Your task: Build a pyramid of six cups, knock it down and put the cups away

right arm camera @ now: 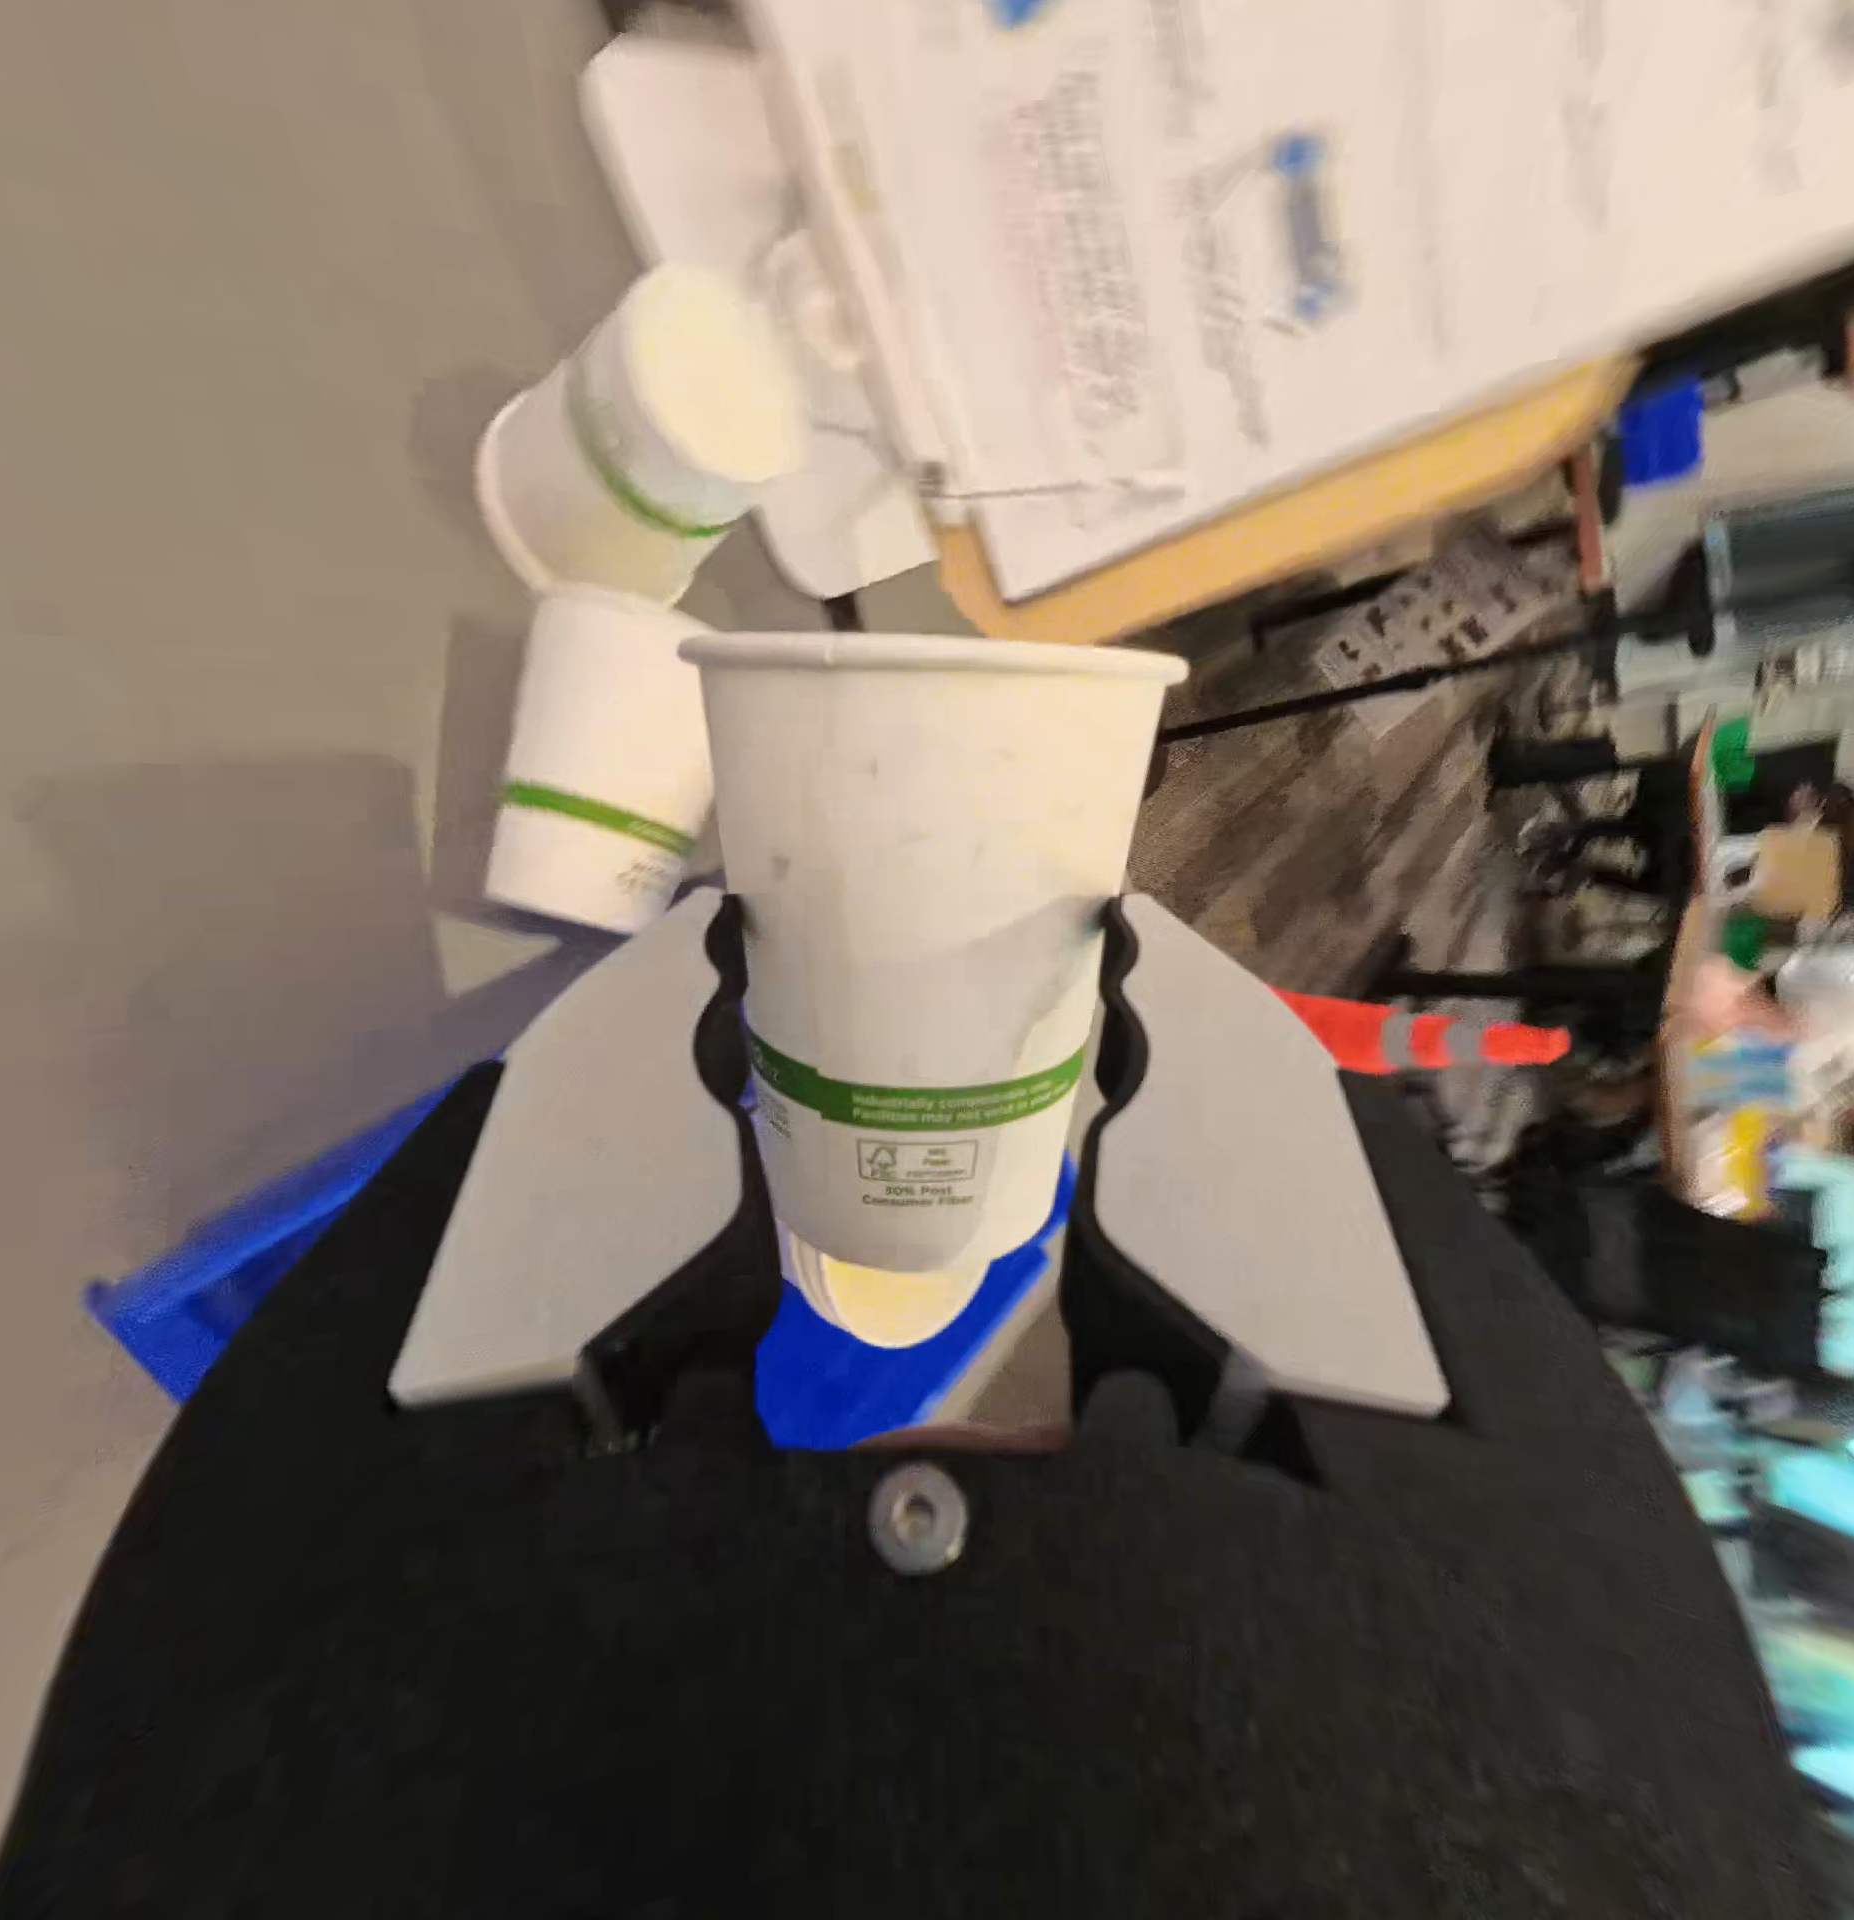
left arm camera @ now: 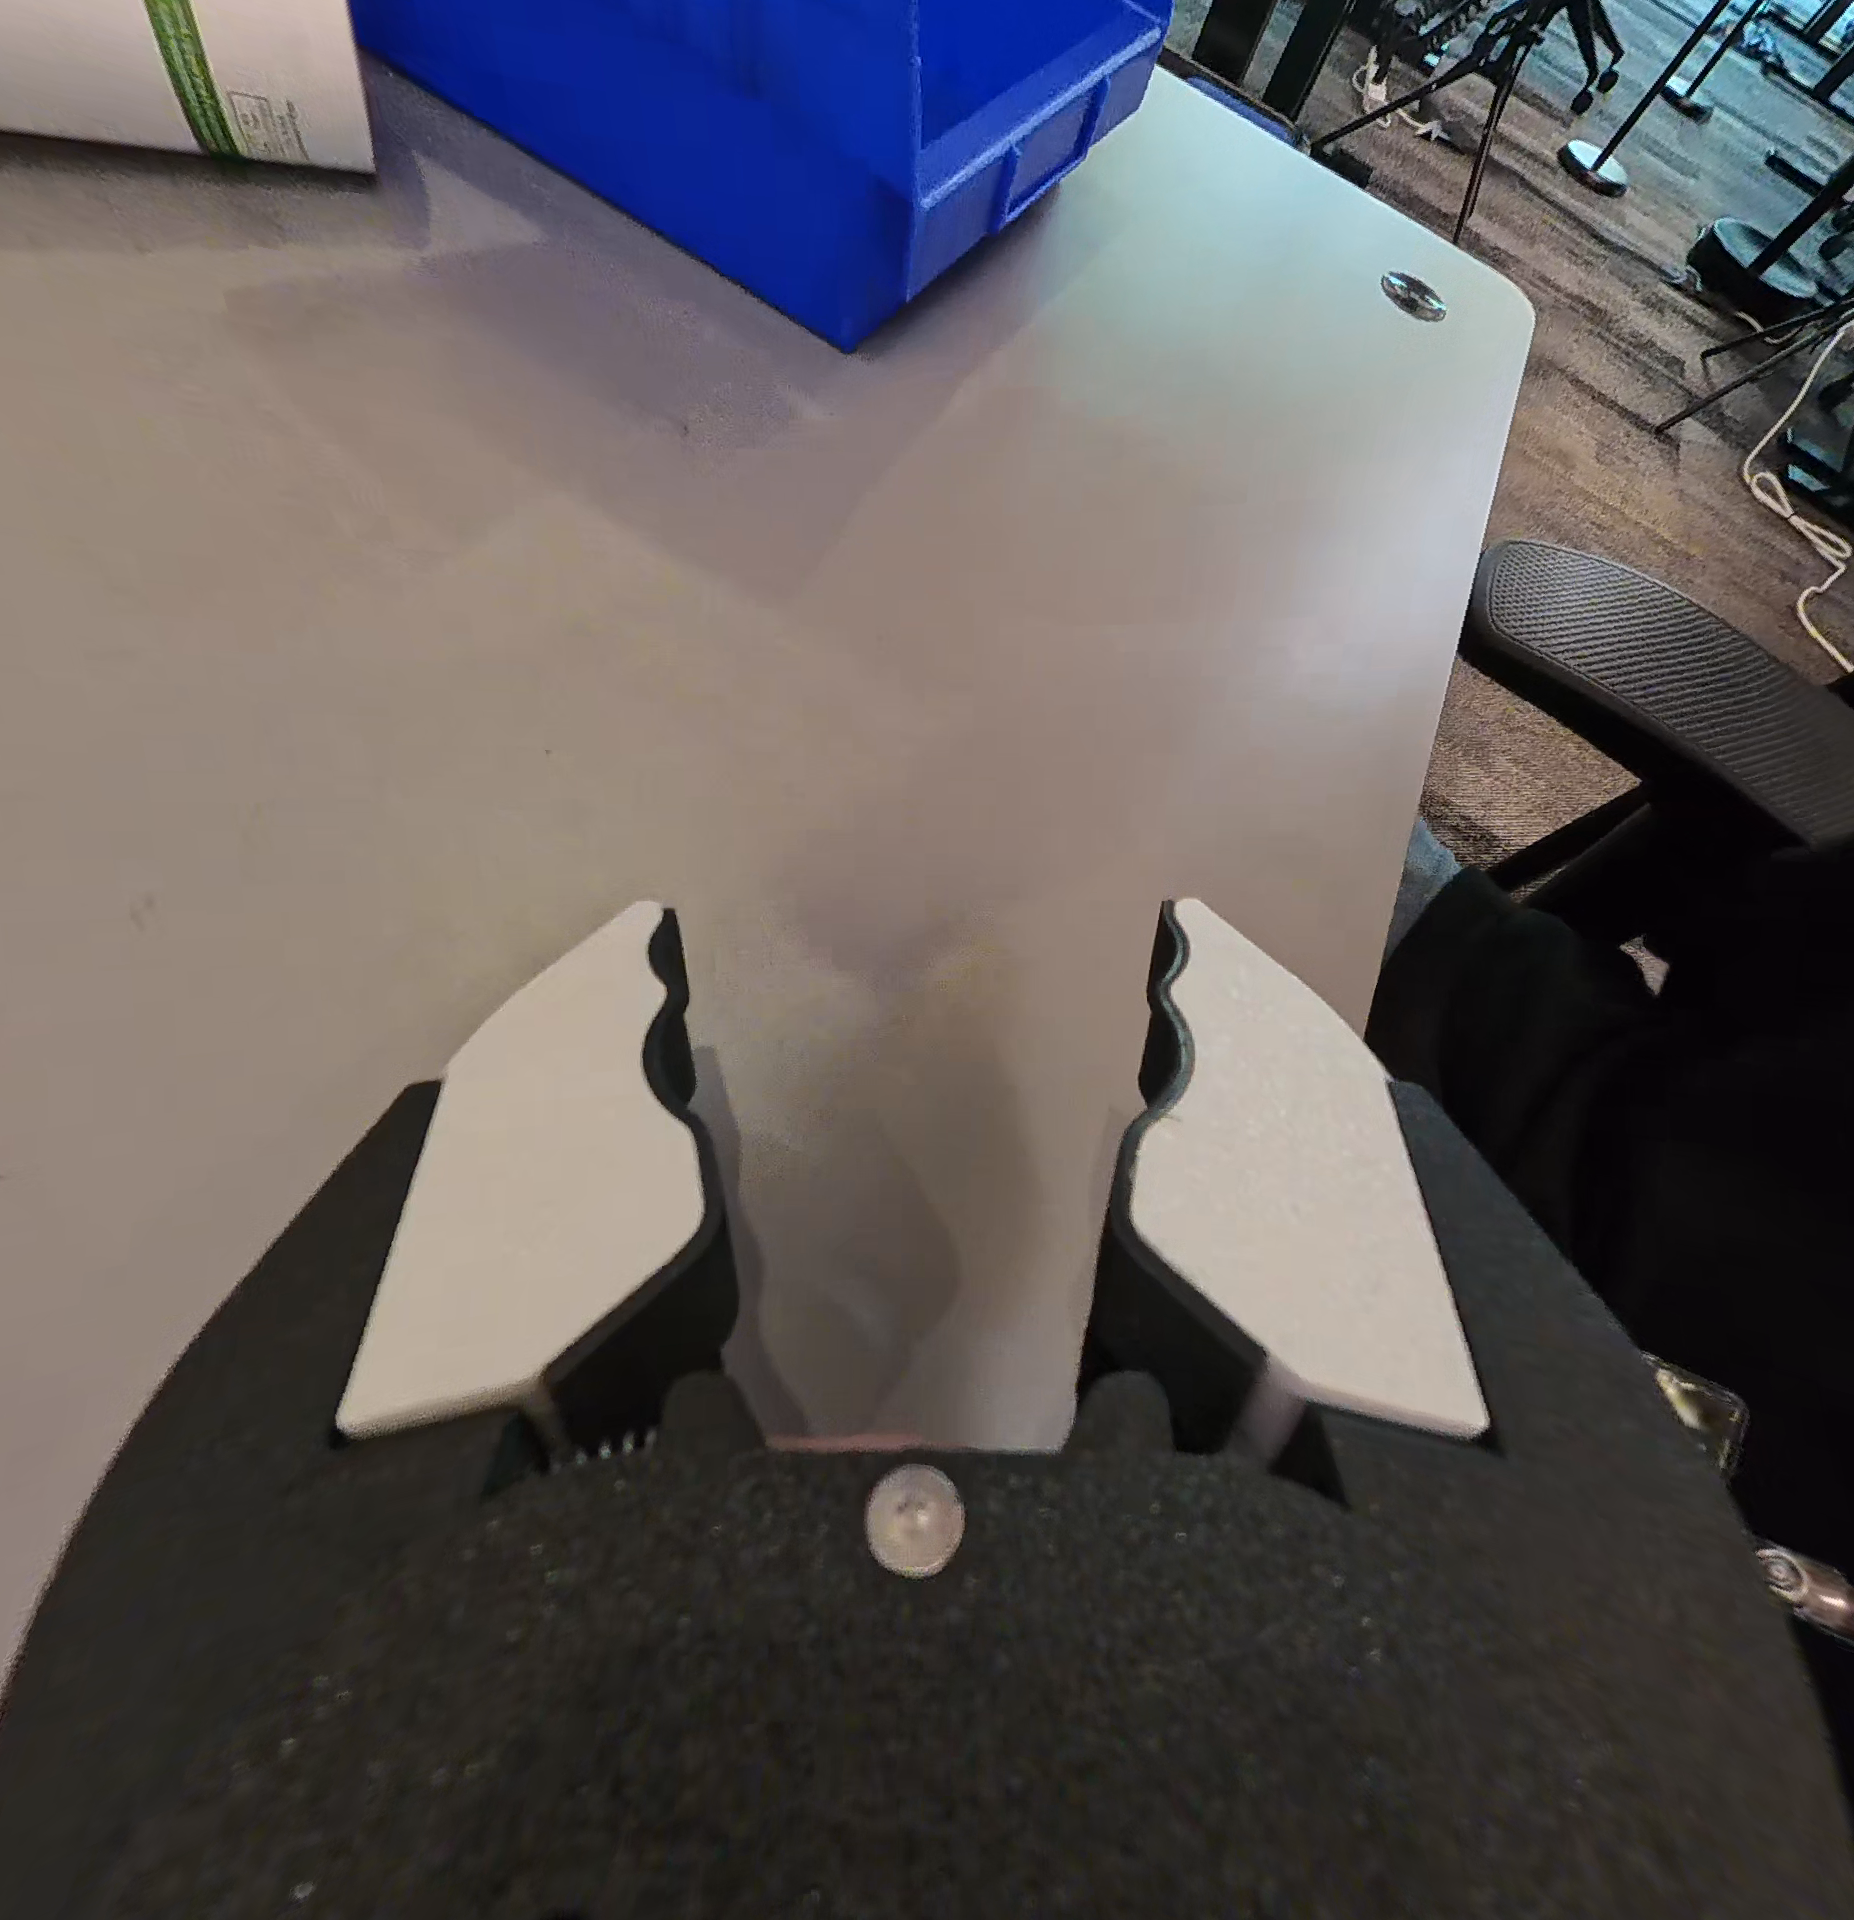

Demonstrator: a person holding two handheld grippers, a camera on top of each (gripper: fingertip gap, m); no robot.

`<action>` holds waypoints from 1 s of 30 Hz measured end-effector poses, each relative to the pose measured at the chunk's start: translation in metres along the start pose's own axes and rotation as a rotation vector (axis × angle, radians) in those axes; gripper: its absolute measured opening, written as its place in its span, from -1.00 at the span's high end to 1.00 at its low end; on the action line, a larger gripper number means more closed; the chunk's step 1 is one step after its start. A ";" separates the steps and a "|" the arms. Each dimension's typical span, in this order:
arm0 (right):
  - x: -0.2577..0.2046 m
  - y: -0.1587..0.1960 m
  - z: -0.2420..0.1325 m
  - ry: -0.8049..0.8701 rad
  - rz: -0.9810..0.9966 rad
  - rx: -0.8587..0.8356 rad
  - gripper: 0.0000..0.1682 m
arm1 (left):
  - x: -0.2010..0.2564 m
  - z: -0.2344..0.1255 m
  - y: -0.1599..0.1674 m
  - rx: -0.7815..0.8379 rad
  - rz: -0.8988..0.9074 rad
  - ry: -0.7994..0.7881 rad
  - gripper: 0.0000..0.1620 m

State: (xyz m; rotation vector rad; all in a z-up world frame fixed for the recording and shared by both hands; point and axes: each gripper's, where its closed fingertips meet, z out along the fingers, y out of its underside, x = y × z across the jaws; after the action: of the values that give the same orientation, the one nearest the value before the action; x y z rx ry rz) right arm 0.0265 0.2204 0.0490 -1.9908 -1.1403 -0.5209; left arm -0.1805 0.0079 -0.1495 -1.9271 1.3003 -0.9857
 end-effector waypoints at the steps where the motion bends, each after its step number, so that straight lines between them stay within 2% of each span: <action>1: 0.014 0.012 -0.005 0.036 0.123 0.049 0.22 | 0.000 0.000 0.000 0.001 -0.003 0.001 -0.04; 3: 0.038 0.040 -0.010 0.119 0.343 0.123 0.22 | 0.001 0.001 0.000 0.000 -0.011 0.010 -0.04; 6: 0.050 0.083 -0.009 0.207 0.615 0.229 0.22 | 0.003 0.002 0.000 -0.005 -0.005 0.014 -0.04; 12: 0.046 0.146 0.014 0.292 0.990 0.429 0.22 | 0.002 0.003 0.002 -0.013 0.001 0.006 -0.04; 16: 0.045 0.165 0.029 0.351 1.047 0.443 0.21 | 0.002 0.004 0.004 -0.021 0.008 -0.002 -0.04; 26: 0.016 0.173 0.055 0.195 1.160 0.375 0.19 | -0.001 0.006 0.007 -0.035 -0.002 0.003 -0.05; 30: 0.003 0.168 0.049 0.111 1.147 0.351 0.07 | 0.000 0.006 0.008 -0.040 0.000 0.011 -0.05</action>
State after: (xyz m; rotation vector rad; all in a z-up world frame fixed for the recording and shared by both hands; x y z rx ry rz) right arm 0.1708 0.2091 -0.0502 -1.8961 0.0911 0.1678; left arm -0.1792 0.0053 -0.1593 -1.9544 1.3354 -0.9786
